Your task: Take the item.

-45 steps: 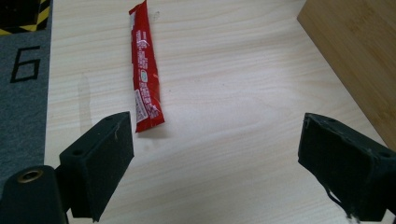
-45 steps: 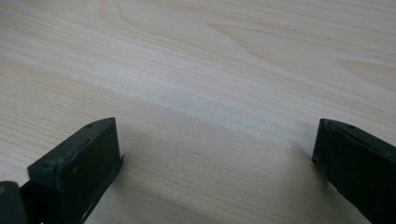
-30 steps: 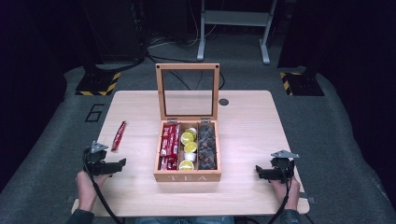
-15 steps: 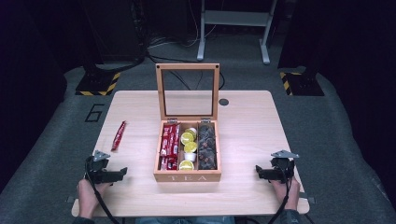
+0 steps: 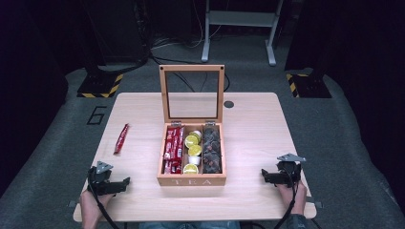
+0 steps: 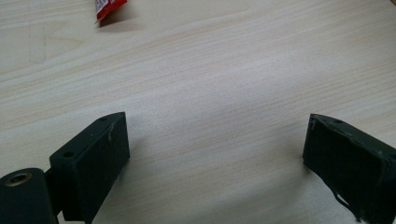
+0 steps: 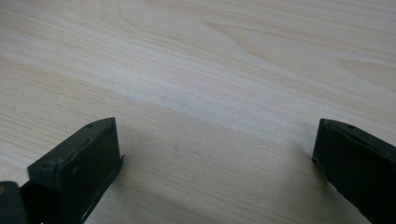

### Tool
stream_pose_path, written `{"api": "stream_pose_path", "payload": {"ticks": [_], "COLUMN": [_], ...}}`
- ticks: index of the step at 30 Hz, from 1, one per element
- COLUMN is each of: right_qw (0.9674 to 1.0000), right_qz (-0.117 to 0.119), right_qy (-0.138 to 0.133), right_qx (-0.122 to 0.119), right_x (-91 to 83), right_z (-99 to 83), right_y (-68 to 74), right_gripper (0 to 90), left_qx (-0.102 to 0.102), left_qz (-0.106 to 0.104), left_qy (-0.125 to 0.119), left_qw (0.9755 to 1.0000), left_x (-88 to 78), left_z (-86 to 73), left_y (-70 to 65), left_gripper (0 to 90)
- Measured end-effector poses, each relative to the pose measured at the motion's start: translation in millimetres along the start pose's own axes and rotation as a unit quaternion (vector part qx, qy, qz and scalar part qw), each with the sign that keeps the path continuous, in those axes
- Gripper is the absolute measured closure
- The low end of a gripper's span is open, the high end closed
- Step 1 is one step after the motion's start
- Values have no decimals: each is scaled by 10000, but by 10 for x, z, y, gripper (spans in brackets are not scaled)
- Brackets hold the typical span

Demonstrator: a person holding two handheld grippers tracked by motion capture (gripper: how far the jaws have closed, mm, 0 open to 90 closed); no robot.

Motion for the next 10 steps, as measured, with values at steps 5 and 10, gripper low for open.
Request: {"api": "stream_pose_path", "payload": {"ticks": [5, 10], "right_qw": [10000, 10000], "right_qz": [1, -5], "right_qy": [0, -35], "right_qx": [-13, -9], "right_x": [0, 2], "right_z": [0, -5], "right_y": [-1, -1], "right_gripper": [0, 0], "left_qx": [-99, -82], "left_qz": [34, 1], "left_qy": [-247, -227], "left_qw": [9996, 9997], "left_x": [13, 15], "left_z": [-60, -59], "left_y": [6, 14], "left_gripper": [46, 39]}}
Point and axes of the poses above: each handheld gripper's, and its own axes: x roughly forward along the jaws, z roughly out of its top, y roughly to its left, the point moved 1 cm from there along x, roughly forward along the jaws, and after that the axes turned 13 degrees about z, right-handed, at the moved point
